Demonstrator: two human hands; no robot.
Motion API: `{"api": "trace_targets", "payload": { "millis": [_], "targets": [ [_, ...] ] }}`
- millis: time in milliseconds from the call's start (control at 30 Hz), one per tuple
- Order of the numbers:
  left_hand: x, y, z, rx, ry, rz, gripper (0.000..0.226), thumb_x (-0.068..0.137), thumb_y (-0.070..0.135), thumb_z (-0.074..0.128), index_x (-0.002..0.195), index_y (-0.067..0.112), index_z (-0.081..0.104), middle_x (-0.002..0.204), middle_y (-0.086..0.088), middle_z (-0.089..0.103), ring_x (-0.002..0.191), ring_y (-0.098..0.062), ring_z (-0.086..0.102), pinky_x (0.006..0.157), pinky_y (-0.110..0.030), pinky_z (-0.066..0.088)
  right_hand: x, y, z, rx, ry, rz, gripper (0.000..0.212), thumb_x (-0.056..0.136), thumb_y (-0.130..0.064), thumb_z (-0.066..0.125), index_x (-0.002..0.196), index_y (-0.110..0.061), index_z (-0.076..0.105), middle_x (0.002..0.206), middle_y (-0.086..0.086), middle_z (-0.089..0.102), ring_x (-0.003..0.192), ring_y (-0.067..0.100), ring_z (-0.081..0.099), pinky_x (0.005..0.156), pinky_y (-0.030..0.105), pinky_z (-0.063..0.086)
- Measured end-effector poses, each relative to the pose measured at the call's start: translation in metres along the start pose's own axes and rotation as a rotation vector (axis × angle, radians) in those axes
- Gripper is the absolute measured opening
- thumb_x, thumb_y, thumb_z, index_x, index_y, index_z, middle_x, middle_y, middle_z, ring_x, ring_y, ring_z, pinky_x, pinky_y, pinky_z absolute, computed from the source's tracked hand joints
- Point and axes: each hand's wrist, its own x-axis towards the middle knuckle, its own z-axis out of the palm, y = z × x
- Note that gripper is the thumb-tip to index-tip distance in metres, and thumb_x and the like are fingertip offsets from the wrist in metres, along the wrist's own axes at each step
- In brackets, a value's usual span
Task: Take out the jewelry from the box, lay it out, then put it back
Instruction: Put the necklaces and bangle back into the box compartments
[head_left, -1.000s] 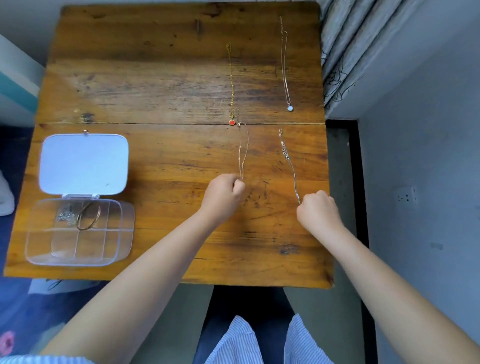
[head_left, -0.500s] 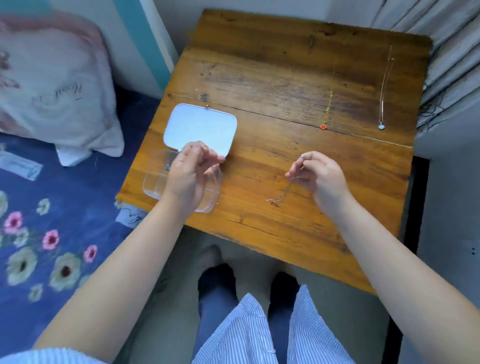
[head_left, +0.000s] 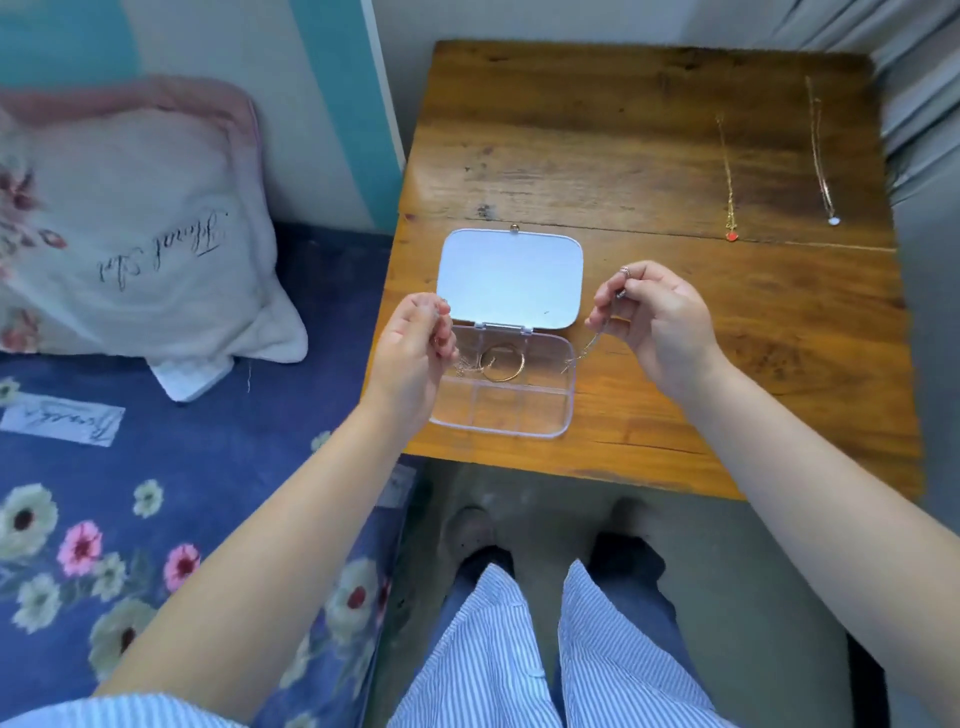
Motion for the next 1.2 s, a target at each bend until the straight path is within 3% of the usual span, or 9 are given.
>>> {"api": "trace_targets", "payload": {
  "millis": [300, 400, 600, 667, 767, 900, 1033, 1133, 1200],
  "targets": [
    [0.013, -0.004, -0.033, 0.232, -0.137, -0.078, 0.040, 0.102, 0.004, 0.027, 0.070, 0.018, 0.047, 0.043, 0.017, 0.049, 0.042, 0.004, 0.043, 0.053, -0.012, 0.037, 0.016, 0.028, 0.029, -0.061, 0.125, -0.008, 0.040, 0.092, 0.008, 0.024, 0.064, -0.011, 0.045, 0.041, -0.008, 0.060, 0.041, 0.006, 0.056, 0.049, 0.016, 0.051],
    [0.010, -0.014, -0.047, 0.339, -0.158, -0.122, 0.039, 0.101, 0.003, 0.031, 0.069, 0.017, 0.048, 0.060, 0.008, 0.049, 0.055, 0.000, 0.048, 0.064, -0.016, 0.040, 0.025, 0.047, 0.028, -0.219, 0.197, 0.017, 0.042, 0.090, 0.011, 0.025, 0.062, -0.012, 0.046, 0.056, 0.003, 0.055, 0.040, 0.000, 0.056, 0.052, 0.014, 0.049],
    [0.025, -0.055, -0.068, 1.318, -0.315, -0.060, 0.025, 0.098, 0.018, 0.046, 0.090, 0.004, 0.066, 0.108, -0.011, 0.054, 0.112, -0.023, 0.042, 0.093, -0.032, 0.034, 0.042, 0.089, 0.024, -1.323, 0.169, -0.070, 0.015, 0.084, 0.003, 0.049, 0.079, 0.006, 0.062, 0.082, 0.026, 0.064, 0.083, 0.035, 0.058, 0.068, 0.037, 0.041],
    [0.027, -0.062, -0.069, 1.507, -0.255, 0.032, 0.029, 0.096, 0.024, 0.050, 0.101, 0.003, 0.069, 0.134, -0.010, 0.046, 0.132, -0.025, 0.030, 0.106, -0.035, 0.030, 0.044, 0.104, 0.023, -1.723, 0.155, -0.299, 0.008, 0.061, 0.008, 0.066, 0.059, 0.001, 0.064, 0.063, 0.019, 0.065, 0.068, 0.035, 0.062, 0.058, 0.035, 0.047],
    [0.028, -0.067, -0.065, 1.697, -0.266, 0.105, 0.031, 0.095, 0.030, 0.050, 0.106, 0.007, 0.068, 0.148, -0.008, 0.031, 0.140, -0.025, 0.019, 0.109, -0.036, 0.027, 0.045, 0.114, 0.019, -1.962, 0.147, -0.419, 0.009, 0.032, 0.001, 0.056, 0.036, -0.007, 0.057, 0.050, 0.009, 0.058, 0.064, 0.026, 0.051, 0.059, 0.026, 0.038],
    [0.029, -0.069, -0.059, 1.779, -0.244, 0.083, 0.028, 0.093, 0.027, 0.054, 0.110, 0.007, 0.065, 0.151, -0.007, 0.025, 0.142, -0.026, 0.015, 0.112, -0.038, 0.023, 0.043, 0.119, 0.005, -1.960, 0.202, -0.433, 0.015, 0.035, 0.007, 0.065, 0.041, -0.005, 0.058, 0.057, 0.013, 0.059, 0.071, 0.023, 0.029, 0.064, 0.034, 0.020],
    [0.030, -0.065, -0.053, 1.819, -0.248, 0.145, 0.024, 0.092, 0.014, 0.052, 0.112, 0.005, 0.062, 0.147, -0.011, 0.033, 0.138, -0.027, 0.022, 0.108, -0.037, 0.028, 0.025, 0.111, -0.012, -1.710, 0.121, -0.455, 0.015, 0.049, 0.004, 0.076, 0.054, -0.003, 0.064, 0.066, 0.014, 0.066, 0.080, 0.027, 0.047, 0.069, 0.039, 0.048],
    [0.035, -0.059, -0.029, 1.826, -0.274, 0.211, 0.019, 0.084, 0.006, 0.061, 0.101, 0.003, 0.066, 0.129, -0.013, 0.053, 0.123, -0.031, 0.044, 0.089, -0.037, 0.044, 0.014, 0.092, -0.032, -1.377, 0.270, -0.307, 0.014, 0.073, 0.000, 0.057, 0.077, 0.002, 0.069, 0.084, 0.021, 0.069, 0.088, 0.040, 0.061, 0.077, 0.045, 0.049],
    [0.046, -0.054, 0.000, 1.826, -0.341, 0.279, 0.024, 0.052, 0.003, 0.084, 0.072, 0.005, 0.071, 0.091, -0.013, 0.070, 0.086, -0.032, 0.066, 0.058, -0.035, 0.052, 0.014, 0.073, -0.053, -1.246, 0.416, -0.135, 0.019, 0.083, 0.001, 0.054, 0.097, 0.005, 0.066, 0.104, 0.023, 0.066, 0.106, 0.038, 0.053, 0.092, 0.040, 0.042]
  ]
}}
